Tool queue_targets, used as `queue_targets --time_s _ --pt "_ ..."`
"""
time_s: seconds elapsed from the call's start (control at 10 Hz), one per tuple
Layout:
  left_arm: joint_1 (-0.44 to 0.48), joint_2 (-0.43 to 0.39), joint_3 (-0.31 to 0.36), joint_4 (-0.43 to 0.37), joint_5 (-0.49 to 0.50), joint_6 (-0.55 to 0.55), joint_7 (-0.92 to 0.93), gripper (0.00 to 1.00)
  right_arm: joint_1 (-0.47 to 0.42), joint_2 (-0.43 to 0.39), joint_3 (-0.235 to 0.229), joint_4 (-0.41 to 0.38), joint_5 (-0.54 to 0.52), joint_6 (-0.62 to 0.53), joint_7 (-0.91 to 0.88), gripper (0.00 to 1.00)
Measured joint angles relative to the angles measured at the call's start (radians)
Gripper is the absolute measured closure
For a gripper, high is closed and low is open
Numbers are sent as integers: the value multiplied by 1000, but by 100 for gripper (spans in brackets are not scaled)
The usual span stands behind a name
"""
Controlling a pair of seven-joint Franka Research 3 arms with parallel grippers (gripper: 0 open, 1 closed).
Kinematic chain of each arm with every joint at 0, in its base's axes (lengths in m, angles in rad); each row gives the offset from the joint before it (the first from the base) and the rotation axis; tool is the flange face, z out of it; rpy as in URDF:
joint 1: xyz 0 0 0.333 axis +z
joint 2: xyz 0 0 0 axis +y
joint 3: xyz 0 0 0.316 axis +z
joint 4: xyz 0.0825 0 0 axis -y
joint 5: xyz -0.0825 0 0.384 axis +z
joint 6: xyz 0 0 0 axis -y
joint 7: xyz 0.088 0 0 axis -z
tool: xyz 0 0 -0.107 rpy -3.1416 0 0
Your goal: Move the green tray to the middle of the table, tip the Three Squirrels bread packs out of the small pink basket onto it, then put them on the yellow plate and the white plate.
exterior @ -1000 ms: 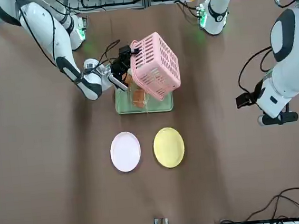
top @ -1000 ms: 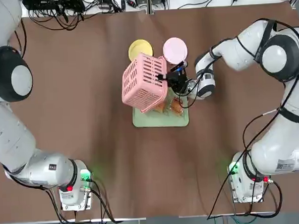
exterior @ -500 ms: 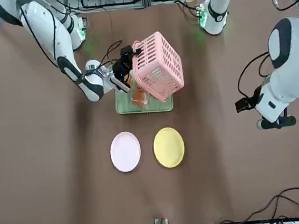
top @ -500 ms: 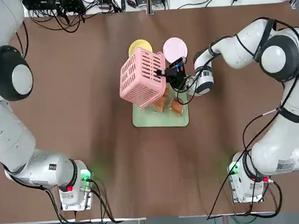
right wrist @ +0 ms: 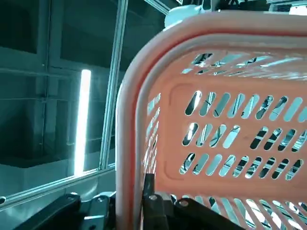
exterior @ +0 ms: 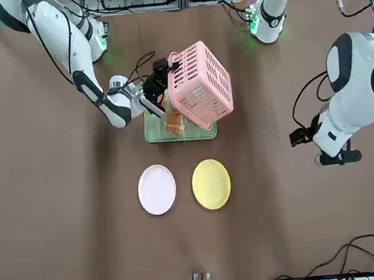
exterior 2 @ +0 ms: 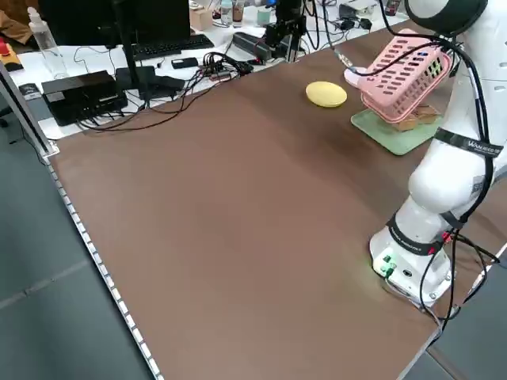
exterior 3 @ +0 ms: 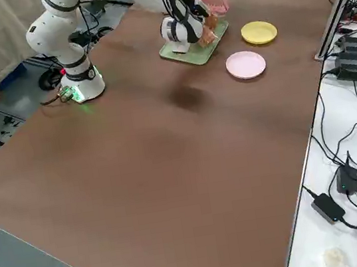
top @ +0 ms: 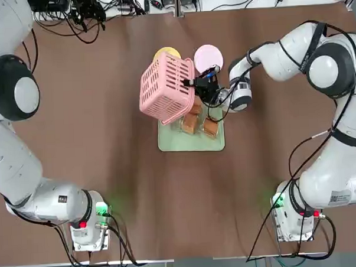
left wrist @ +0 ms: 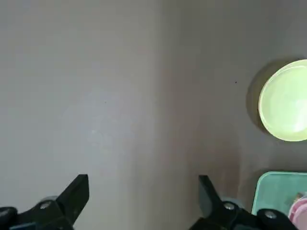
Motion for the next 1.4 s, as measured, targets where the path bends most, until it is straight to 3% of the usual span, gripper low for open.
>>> queue_targets --time_s 0.5,1.0,1.2,1.4 --pt "5 0 0 -19 -8 7 26 0 73 65 1 56 67 28 4 93" --pt "5 0 0 -38 -19 9 27 0 84 61 3 78 79 41 52 93" --pt "4 0 -2 -46 -20 12 28 0 55 6 3 73 79 51 141 93" --pt "4 0 -2 -47 -20 14 28 0 8 -109 3 44 79 87 256 93"
